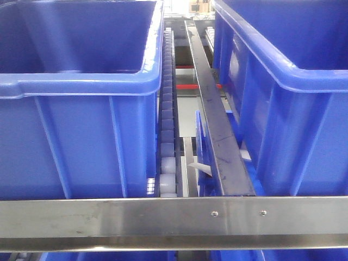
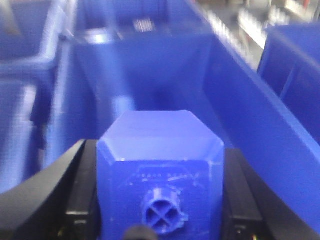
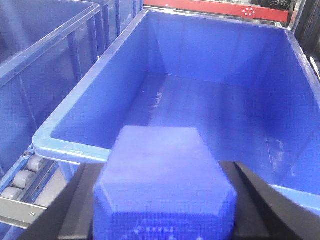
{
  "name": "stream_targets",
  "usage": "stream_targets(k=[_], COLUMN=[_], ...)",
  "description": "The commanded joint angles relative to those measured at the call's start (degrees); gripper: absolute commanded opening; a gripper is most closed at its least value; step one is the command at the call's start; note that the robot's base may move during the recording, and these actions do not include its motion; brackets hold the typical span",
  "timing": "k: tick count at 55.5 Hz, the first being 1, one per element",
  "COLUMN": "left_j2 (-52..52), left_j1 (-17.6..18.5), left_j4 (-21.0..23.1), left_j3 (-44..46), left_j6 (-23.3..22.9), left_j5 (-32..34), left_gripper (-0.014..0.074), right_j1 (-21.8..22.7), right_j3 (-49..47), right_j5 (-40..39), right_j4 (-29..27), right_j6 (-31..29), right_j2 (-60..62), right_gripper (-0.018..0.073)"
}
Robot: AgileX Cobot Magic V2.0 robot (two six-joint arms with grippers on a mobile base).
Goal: Pick and sort blue part to right shelf
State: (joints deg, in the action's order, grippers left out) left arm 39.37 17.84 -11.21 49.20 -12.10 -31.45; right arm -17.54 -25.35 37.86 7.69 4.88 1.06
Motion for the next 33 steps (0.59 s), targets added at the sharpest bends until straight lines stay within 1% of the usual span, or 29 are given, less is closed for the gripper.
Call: stream_targets(k=[1,8,19,26,33], left_j2=[9.34,21.70,37.20,45.39,51.05], left_j1=[0.32,0.32,0.32,0.32,0.32], left_j4=[0.50,0.50,0.50,0.61,1.64], left_j3=[5.56,9.59,15.12,18.60,21.54], left_j6=[-0.50,-0.50,-0.50,-0.50,-0.50], left_j5=[4.75,4.75,5.72,5.60,5.60], left_gripper=[0.0211,0.0211,0.0211,0.0211,0.0211], right_j1=[0.28,0.28,0.28,0.28,0.28], right_j3=[-1.79,-1.79,-1.79,-1.79,-1.79], right_j5=[-5.22,-5.22,-5.15,-5.15,-5.15], right_j4=[0.80,0.80,0.80,0.80,0.80], right_j6=[-0.42,-0.42,-0.42,-0.42,-0.42], right_j2=[0.12,0.12,0.12,0.12,0.12], right_gripper=[0.0227,0.0227,0.0227,0.0227,0.0227])
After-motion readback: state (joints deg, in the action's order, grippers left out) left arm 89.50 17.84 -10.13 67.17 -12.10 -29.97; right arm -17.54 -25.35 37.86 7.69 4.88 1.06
